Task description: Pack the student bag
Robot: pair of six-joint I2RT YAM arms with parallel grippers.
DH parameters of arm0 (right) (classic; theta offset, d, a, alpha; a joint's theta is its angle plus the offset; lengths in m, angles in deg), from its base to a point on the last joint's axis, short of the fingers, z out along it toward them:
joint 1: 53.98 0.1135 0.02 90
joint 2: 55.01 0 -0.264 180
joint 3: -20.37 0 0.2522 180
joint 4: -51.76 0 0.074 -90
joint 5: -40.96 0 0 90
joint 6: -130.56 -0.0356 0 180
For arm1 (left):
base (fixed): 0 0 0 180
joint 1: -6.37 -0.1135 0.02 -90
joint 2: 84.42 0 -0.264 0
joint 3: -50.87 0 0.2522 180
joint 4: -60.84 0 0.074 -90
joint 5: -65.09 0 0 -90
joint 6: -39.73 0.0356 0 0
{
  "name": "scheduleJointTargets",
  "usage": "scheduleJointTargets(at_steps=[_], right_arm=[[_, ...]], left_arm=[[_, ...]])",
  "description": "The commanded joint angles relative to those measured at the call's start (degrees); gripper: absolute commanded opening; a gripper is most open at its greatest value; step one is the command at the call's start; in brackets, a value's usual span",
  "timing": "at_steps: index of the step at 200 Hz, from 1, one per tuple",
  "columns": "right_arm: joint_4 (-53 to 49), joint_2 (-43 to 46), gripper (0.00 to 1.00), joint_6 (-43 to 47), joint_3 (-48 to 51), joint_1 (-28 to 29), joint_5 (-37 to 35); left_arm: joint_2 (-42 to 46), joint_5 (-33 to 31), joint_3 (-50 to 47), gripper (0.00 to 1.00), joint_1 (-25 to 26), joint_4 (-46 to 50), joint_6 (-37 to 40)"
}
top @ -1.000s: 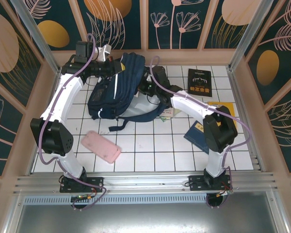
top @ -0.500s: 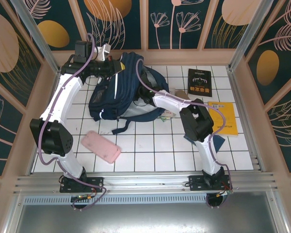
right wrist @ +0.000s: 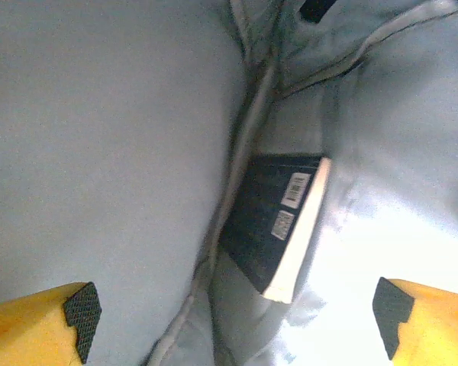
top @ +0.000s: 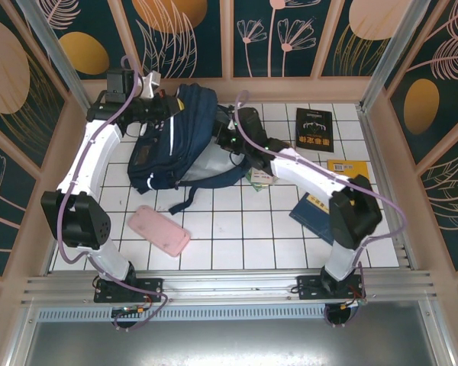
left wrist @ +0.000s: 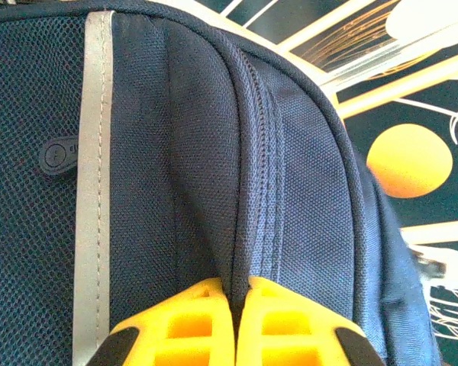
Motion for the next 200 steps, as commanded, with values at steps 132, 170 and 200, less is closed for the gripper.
scheduleJointTargets(at_steps=[132,170,200], right_arm=[[-33.35,48.79,0.92,-3.89,45.19,-33.19,-20.10],[-27.92,46.84,0.94,-2.80,51.79,-47.10,-17.48],[-21.36,42.32,0.96,-3.10,54.43,-52.50,-18.99]], left_arm=[[1.36,-16.83,-27.27,0.04,9.33,-19.66,1.70],[1.54,-18.07,-26.74,0.34,10.03,-18.21,2.40],[4.99,-23.76,-25.89,0.45,11.49,-15.66,4.00]])
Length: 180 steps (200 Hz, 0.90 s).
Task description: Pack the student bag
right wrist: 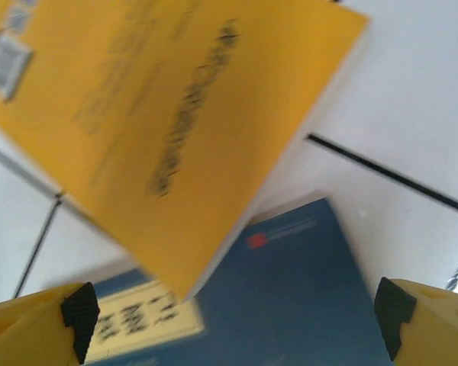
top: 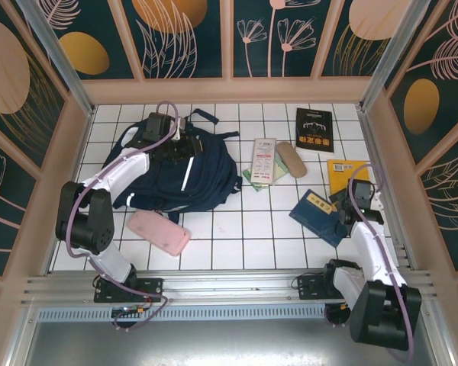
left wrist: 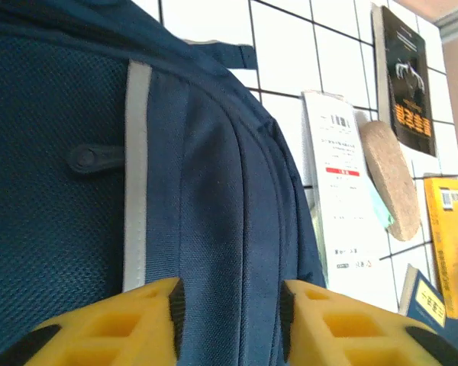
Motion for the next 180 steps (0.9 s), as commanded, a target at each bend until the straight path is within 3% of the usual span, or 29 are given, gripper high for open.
scheduleJointTargets(at_steps=[1,30,76,114,141,180], right_arm=[[6.97,-2.99,0.96,0.13,1.98,-2.70,0.02],[17.56,-7.73,0.97,7.89,2.83,-5.00,9.70],[22.19,-10.06,0.95,9.15,4.83,-4.36,22.27],[20.57,-11.56,0.93,7.46,6.51,1.25,27.20],[16.39,-4.07,0.93,4.61,8.44,7.30,26.70],[14.89,5.78,0.91,1.06,10.45,16.50,35.50]], left_arm=[[4.28,-5.34,1.29,0.45,1.31,1.40,2.05],[8.33,-10.67,1.61,0.51,5.17,3.72,3.21],[12.18,-7.34,-5.66,0.51,15.25,-3.20,-3.48],[10.77,-2.94,-11.32,0.52,22.07,-11.16,-9.55],[8.32,-4.34,-12.44,0.52,24.57,-11.45,-9.15],[5.12,-3.54,-13.45,0.52,24.67,-13.78,-10.35]])
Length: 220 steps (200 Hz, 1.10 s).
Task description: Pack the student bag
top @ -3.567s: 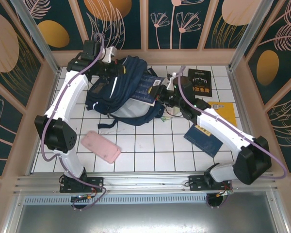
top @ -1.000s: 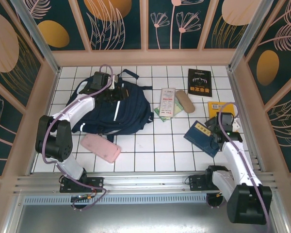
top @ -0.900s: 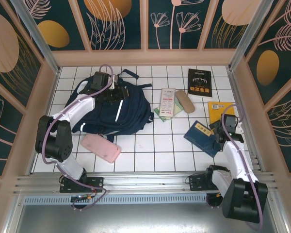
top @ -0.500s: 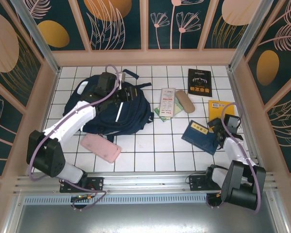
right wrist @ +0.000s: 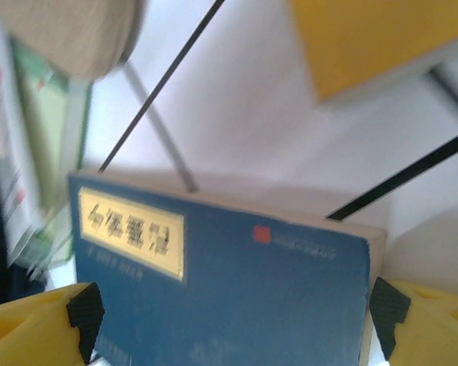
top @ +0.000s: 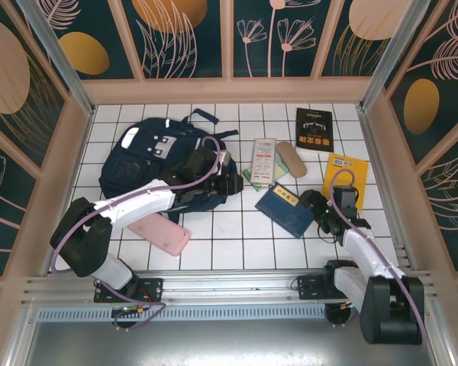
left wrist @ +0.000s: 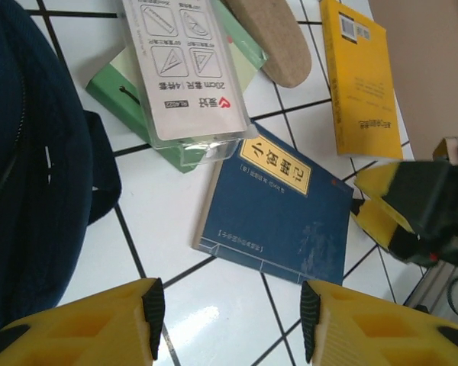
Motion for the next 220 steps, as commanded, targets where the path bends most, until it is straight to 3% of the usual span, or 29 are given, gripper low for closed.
scheduleJointTargets(at_steps=[1,13,31,41,50,72,107,149,220], right_arm=[[-2.25,3.99,0.91,-2.85,0.68,5.51,7.93],[-6.59,4.66,0.90,-1.14,-1.57,7.89,6.67],[-15.78,7.57,0.90,1.64,-5.75,8.60,-3.93],[-14.18,10.04,0.87,0.53,-4.50,7.88,-4.11],[-14.57,10.48,0.85,-1.12,-4.70,8.17,-8.94],[-12.91,6.46,0.87,-1.35,-6.42,8.30,-14.77],[-6.06,-6.03,0.89,4.98,-12.01,8.34,-12.94],[-0.94,-19.88,0.89,10.22,-18.01,8.26,-3.68],[2.22,-30.36,0.87,12.26,-19.73,9.42,4.14]], left_arm=[[-1.95,0.74,-0.39,0.52,0.03,-3.44,-1.43],[-2.98,1.00,-0.07,0.52,0.04,-3.68,-1.78],[-4.03,1.52,-0.05,0.52,0.09,-4.51,-3.28],[-4.79,1.56,0.07,0.52,0.36,-4.59,-4.24],[-5.71,0.74,0.63,0.53,0.54,-3.78,-5.49],[-7.51,1.12,1.53,0.53,1.50,-2.77,-6.37],[-10.70,4.73,-0.12,0.53,2.57,-6.78,-8.34],[-14.56,7.51,-0.15,0.53,2.76,-8.85,-8.78],[-18.74,6.31,1.13,0.53,2.68,-4.98,-8.24]])
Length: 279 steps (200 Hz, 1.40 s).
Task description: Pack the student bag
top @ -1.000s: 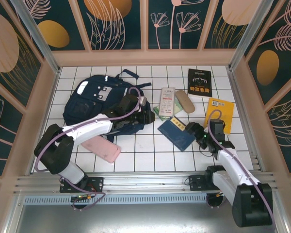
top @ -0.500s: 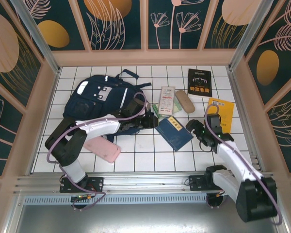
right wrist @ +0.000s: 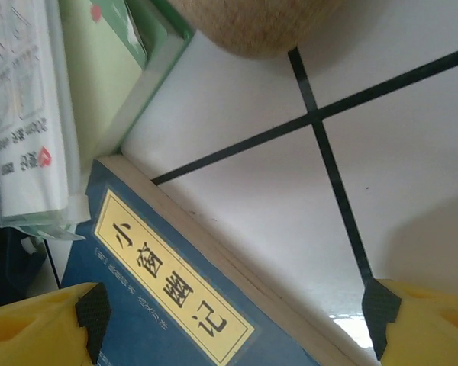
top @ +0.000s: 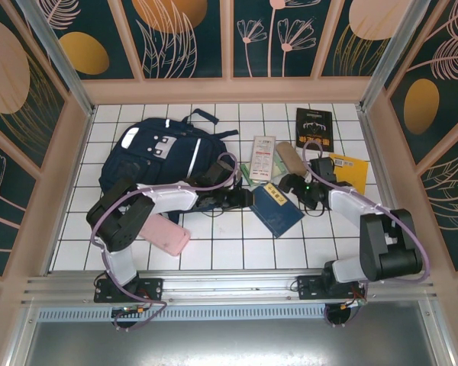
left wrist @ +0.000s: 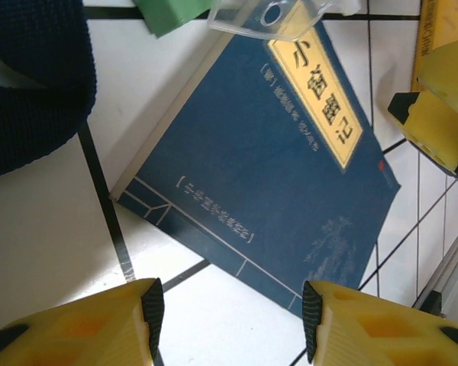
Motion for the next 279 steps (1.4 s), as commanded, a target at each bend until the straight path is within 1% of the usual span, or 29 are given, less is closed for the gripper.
scheduleJointTargets(at_steps=[1,39,66,84,107,115,144,182,215,250,279], right_arm=[[2.23,-1.21,0.87,1.55,0.24,0.98,3.93],[2.51,0.52,0.86,0.76,3.47,2.69,4.08],[2.64,5.94,0.85,-0.97,7.60,3.52,6.38],[3.85,10.33,0.85,-2.89,11.00,3.72,10.02],[7.45,13.97,0.84,-5.38,14.54,3.89,17.33],[8.95,14.94,0.83,-6.36,15.58,3.90,18.86],[13.35,16.68,0.82,-9.49,17.75,3.64,20.16],[22.60,15.54,0.78,-15.30,19.73,2.90,23.82],[28.19,15.75,0.68,-19.94,21.05,2.66,26.23],[27.42,14.66,0.56,-19.25,21.00,2.68,25.81],[27.14,10.80,0.40,-18.24,20.83,3.08,24.92]], left_arm=[[-2.54,-0.10,0.95,0.53,0.05,1.99,-0.13],[-4.94,1.01,1.91,0.53,0.13,1.79,0.12],[-5.87,1.04,2.69,0.53,0.14,2.23,0.65],[-6.58,1.54,3.13,0.53,0.14,2.19,0.75],[-7.55,2.56,3.50,0.53,0.06,1.59,0.65],[-7.82,2.92,3.50,0.53,0.13,1.38,0.57],[-8.36,4.63,3.15,0.52,0.13,0.08,0.26],[-8.46,5.85,3.06,0.52,0.18,-0.23,0.38],[-7.83,6.64,2.62,0.51,0.22,-0.40,0.82],[-7.20,7.00,2.11,0.50,0.31,-0.82,1.15],[-6.94,7.30,1.92,0.50,0.31,-1.00,1.19]])
